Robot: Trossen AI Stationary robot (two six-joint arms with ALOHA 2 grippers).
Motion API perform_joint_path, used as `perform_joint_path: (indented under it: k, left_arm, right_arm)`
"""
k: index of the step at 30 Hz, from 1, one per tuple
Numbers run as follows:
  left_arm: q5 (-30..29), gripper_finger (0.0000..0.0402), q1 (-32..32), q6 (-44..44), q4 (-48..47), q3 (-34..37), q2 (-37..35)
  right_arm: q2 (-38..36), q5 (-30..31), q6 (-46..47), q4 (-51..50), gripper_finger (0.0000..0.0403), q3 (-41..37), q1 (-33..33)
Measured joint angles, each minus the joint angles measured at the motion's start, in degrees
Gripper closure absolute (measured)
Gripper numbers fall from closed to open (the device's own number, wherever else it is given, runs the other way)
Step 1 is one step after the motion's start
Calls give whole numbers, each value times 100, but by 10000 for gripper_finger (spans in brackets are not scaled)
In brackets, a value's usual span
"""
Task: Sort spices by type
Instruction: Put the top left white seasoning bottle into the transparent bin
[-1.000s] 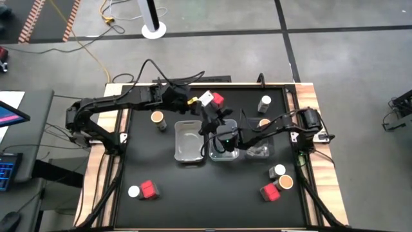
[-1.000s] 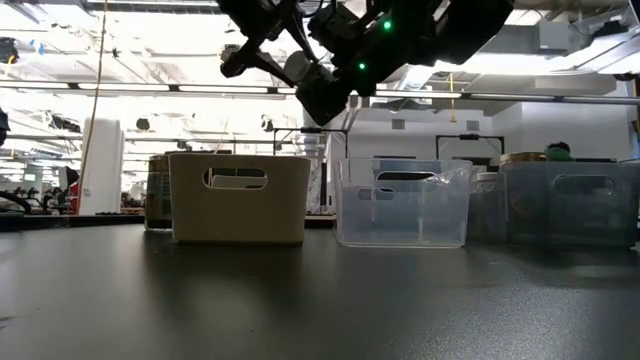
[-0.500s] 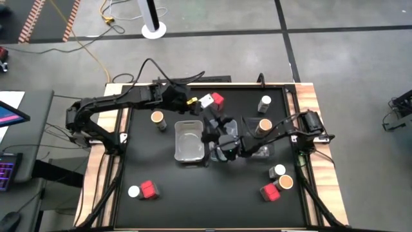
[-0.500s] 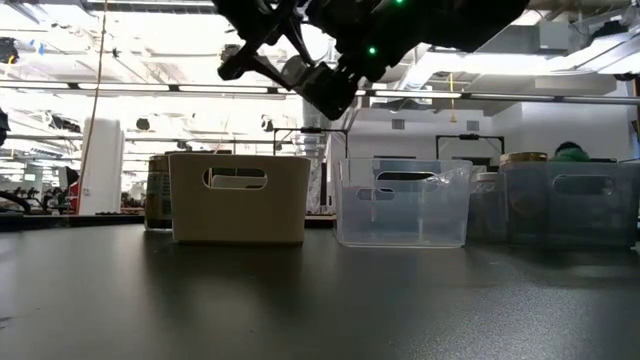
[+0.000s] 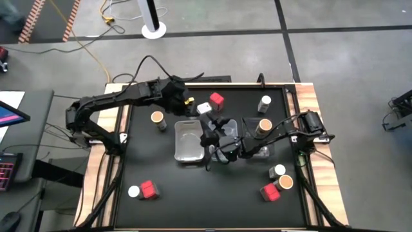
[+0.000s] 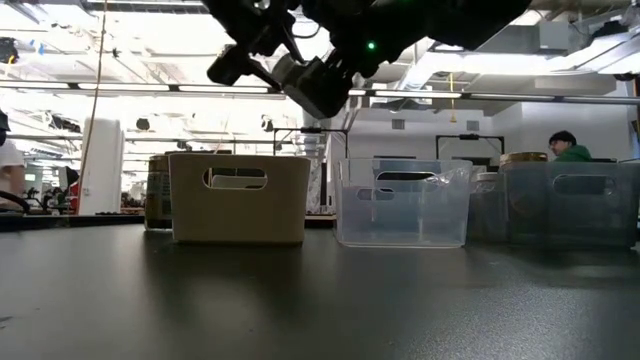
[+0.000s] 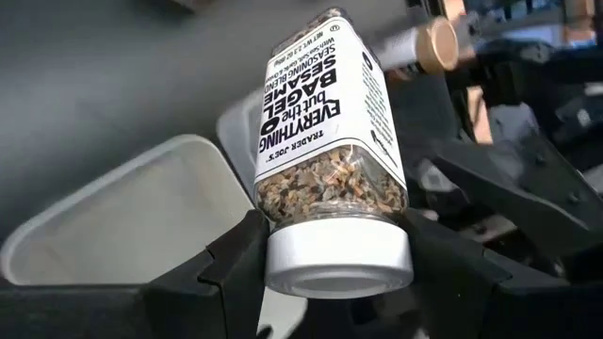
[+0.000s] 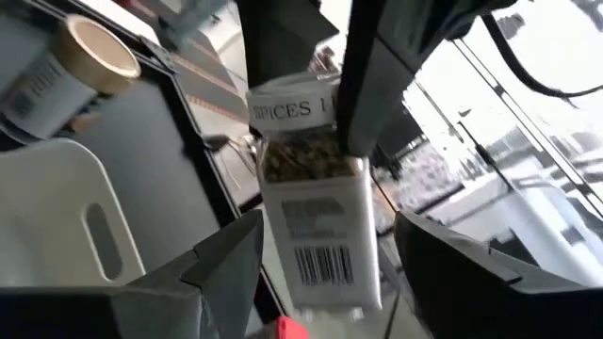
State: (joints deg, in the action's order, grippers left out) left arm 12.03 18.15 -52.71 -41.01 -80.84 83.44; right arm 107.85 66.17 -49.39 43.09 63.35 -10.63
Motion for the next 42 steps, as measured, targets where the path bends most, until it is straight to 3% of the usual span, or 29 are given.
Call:
perform_joint_path:
  k: [15, 32, 42]
  left_arm:
    - [75, 191, -149, 69, -2, 0, 0]
    - [73, 191, -149, 101, -9, 0, 0]
    - [79, 191, -179, 146, 4, 0, 0]
  right_arm:
    - [0, -152, 339, -65, 118, 0, 72]
    - [0, 138, -61, -56, 34, 0, 155]
    - [4, -313, 27, -18, 23, 0, 334]
